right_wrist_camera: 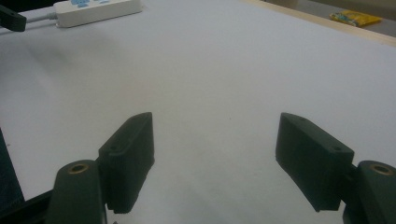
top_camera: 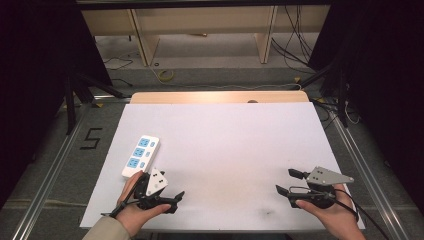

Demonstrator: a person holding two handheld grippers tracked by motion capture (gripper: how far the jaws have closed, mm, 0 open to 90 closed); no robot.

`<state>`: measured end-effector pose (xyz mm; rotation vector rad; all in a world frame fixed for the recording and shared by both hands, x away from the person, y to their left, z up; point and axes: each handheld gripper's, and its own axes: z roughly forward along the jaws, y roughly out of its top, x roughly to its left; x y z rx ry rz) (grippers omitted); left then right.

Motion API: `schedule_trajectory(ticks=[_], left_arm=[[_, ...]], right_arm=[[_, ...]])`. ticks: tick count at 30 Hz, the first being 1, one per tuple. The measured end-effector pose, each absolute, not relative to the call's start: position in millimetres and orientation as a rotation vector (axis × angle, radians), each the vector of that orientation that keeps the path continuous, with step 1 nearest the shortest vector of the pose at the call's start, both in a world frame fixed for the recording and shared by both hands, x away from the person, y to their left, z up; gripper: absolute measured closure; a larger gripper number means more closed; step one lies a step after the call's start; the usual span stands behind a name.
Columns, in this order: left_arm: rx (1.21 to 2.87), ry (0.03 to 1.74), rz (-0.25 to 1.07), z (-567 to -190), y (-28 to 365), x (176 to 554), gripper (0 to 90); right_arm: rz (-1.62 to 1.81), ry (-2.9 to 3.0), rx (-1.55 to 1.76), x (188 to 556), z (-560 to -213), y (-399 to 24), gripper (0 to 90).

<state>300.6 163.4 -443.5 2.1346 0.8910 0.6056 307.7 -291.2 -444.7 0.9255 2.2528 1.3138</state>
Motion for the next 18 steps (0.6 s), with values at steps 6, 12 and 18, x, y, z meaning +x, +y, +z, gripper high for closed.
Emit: schedule_trajectory(ticks=[6,12,18], left_arm=[[2.133,0.888,0.606,-443.2,162.2,300.1,13.9],[2.132,0.887,0.605,-443.5,161.7,300.3,14.5],[2.125,0.898,0.621,-442.3,161.3,300.8,15.8]], right_arm=[[1.313,2.249,0.92,306.6,-443.9,-290.5,28.8],[1.31,2.25,0.92,306.5,-444.0,-290.5,28.9],[1.31,2.251,0.918,306.2,-444.2,-290.6,29.0]])
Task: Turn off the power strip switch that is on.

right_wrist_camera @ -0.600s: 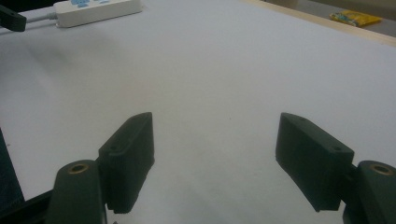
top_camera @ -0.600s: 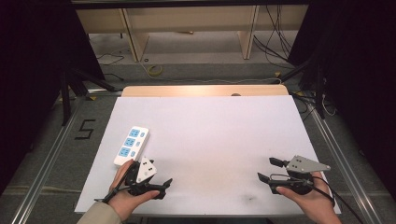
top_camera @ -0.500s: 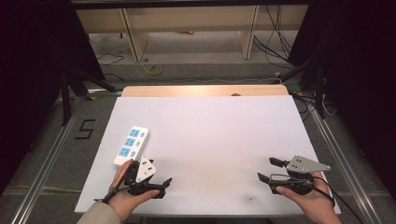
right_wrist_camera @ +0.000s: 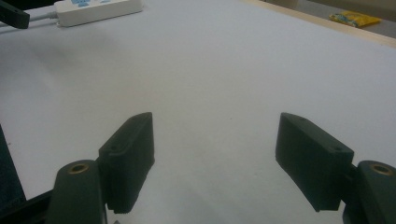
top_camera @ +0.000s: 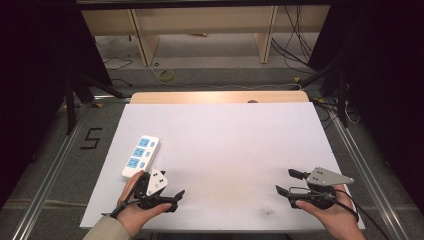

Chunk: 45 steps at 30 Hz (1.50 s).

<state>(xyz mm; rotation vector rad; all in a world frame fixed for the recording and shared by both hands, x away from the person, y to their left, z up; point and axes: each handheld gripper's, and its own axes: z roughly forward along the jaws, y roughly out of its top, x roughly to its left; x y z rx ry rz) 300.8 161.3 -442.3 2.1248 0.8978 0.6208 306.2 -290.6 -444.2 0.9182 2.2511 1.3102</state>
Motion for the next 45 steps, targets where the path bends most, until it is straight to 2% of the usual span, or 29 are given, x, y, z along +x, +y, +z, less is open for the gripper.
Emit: schedule_trajectory(ticks=[3,10,16,25,26,40,45], left_arm=[[2.126,0.906,0.631,-442,162,301,17.2],[2.103,0.956,0.672,-437,164,303,36.9],[2.101,0.973,0.691,-435,164,305,50.0],[2.08,1.002,0.715,-430,164,311,61.0],[2.076,1.005,0.718,-429,165,312,64.6],[2.077,1.02,0.746,-424,166,315,87.0],[2.095,1.012,0.74,-424,168,316,89.5]], right_arm=[[1.31,2.25,0.918,306,-444,-291,29.0],[1.308,2.252,0.919,306,-444,-290,29.0],[1.306,2.254,0.918,307,-444,-290,29.0],[1.303,2.256,0.915,307,-445,-289,29.0],[1.301,2.257,0.915,307,-445,-289,29.1],[1.299,2.261,0.91,307,-445,-288,29.1],[1.298,2.262,0.91,307,-445,-288,29.0]])
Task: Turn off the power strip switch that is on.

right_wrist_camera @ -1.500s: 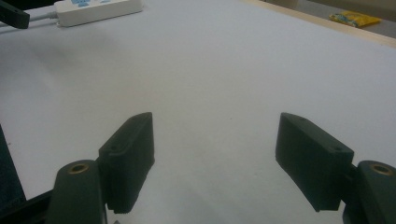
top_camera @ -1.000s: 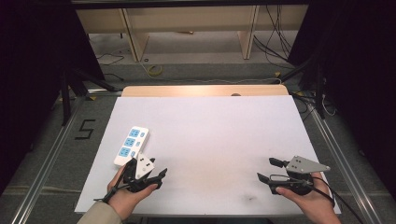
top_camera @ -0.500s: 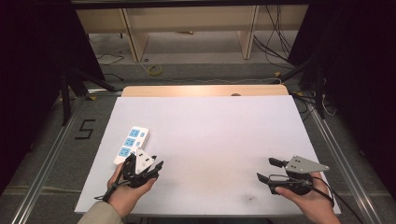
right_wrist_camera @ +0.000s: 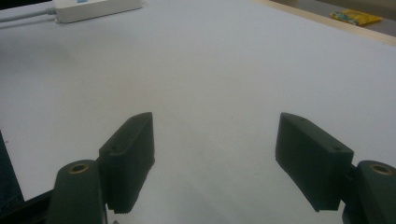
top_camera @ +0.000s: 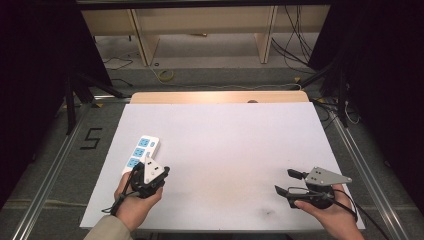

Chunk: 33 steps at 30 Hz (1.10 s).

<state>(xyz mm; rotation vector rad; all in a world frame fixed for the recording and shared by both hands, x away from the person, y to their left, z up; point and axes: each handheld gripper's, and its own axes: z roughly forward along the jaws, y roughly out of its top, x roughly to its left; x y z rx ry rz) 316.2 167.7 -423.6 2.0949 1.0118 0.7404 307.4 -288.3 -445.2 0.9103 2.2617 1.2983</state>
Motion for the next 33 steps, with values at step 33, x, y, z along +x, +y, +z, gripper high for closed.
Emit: schedule_trajectory(ticks=[33], left_arm=[[2.087,1.088,0.782,-423,186,336,89.6]], right_arm=[[1.292,2.263,0.914,308,-446,-288,29.2]])
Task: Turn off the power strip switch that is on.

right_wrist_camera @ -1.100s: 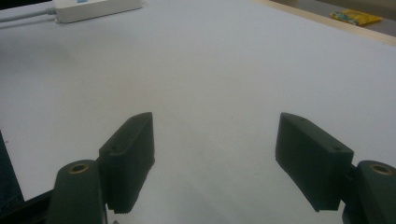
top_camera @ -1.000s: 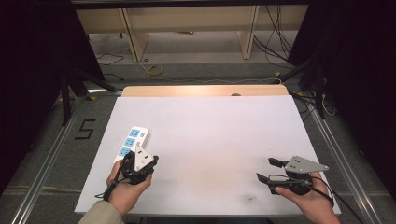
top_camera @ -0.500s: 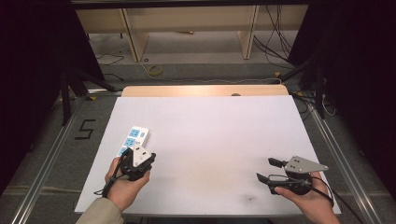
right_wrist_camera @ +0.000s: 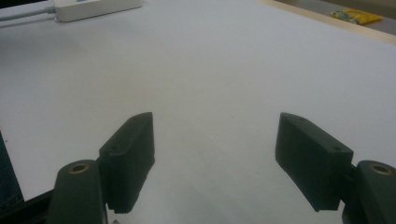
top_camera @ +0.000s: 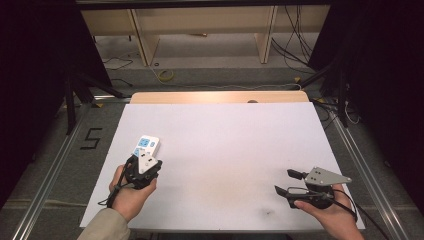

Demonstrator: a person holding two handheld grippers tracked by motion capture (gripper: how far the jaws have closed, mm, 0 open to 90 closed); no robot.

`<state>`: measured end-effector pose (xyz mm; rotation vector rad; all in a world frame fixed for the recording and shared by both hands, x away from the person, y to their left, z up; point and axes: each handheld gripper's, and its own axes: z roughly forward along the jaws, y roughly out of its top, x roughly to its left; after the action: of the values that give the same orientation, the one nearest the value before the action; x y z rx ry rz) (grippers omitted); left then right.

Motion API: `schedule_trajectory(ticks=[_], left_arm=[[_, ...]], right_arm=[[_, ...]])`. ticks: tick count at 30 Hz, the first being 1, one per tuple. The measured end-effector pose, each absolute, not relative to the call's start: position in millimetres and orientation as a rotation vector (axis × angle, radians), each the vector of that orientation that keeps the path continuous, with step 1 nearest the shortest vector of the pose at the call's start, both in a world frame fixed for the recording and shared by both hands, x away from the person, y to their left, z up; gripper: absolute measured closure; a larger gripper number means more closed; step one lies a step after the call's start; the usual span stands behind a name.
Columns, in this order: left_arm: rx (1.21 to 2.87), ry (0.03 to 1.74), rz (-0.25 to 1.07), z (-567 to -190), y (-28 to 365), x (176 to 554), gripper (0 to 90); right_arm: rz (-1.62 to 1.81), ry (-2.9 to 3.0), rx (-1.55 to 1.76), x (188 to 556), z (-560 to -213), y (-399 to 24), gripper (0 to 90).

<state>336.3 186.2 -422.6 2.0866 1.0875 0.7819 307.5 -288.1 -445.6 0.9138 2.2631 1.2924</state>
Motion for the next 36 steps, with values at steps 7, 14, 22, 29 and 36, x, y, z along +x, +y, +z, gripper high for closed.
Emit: schedule_trajectory(ticks=[7,14,22,29,36], left_arm=[[2.082,1.107,0.793,-423,190,340,89.7],[2.07,1.128,0.803,-424,195,345,89.6],[2.07,1.141,0.814,-424,198,349,89.7],[2.073,1.15,0.819,-424,198,354,89.7],[2.075,1.162,0.83,-426,199,360,89.7]], right_arm=[[1.292,2.263,0.913,308,-446,-288,29.2],[1.292,2.263,0.913,307,-446,-288,29.2],[1.291,2.264,0.912,307,-446,-288,29.2],[1.29,2.268,0.911,307,-446,-287,29.2],[1.288,2.271,0.911,307,-446,-287,29.2]])
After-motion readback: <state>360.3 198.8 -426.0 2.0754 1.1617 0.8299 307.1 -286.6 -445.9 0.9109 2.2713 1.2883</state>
